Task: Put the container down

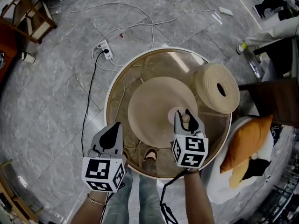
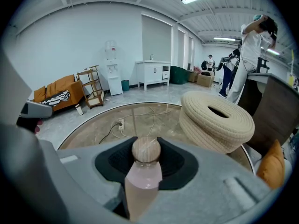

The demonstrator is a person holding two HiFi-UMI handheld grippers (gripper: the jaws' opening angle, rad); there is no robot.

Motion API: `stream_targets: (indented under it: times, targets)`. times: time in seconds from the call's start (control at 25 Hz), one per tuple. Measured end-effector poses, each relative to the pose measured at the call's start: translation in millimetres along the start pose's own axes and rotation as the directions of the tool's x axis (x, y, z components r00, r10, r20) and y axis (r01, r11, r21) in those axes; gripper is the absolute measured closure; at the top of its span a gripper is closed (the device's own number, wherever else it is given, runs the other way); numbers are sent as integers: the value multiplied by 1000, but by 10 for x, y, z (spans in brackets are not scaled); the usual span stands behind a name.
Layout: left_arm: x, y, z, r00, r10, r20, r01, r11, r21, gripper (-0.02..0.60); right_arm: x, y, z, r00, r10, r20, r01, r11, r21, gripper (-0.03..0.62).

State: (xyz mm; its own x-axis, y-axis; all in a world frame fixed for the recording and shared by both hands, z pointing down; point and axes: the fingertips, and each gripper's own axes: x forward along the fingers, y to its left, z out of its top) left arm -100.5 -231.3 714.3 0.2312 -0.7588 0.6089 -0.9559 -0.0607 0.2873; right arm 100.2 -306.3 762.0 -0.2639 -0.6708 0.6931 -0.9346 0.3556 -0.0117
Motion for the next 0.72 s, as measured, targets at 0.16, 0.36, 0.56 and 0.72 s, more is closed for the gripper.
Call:
stream_targets:
  times: [0.16, 0.36, 0.56, 0.72]
  targets:
    - [-5, 4, 6, 1000, -1, -2, 1, 1000, 1, 584, -8, 1, 10, 1000, -15, 6, 15, 1000, -8, 461]
    - [12, 24, -1, 1000, 0, -4, 0, 1000, 4, 584, 9, 8, 10, 1000, -7, 9, 7, 1000, -11, 461]
    - [18, -3, -5, 1000, -9, -9, 9, 1000, 7, 584, 8, 3, 38, 999, 1, 33, -1, 1000, 2, 444]
    - [14, -19, 19, 1000, -12, -8, 12, 1000, 11, 584, -16, 15, 78, 999, 1, 48, 0, 1000, -4, 436]
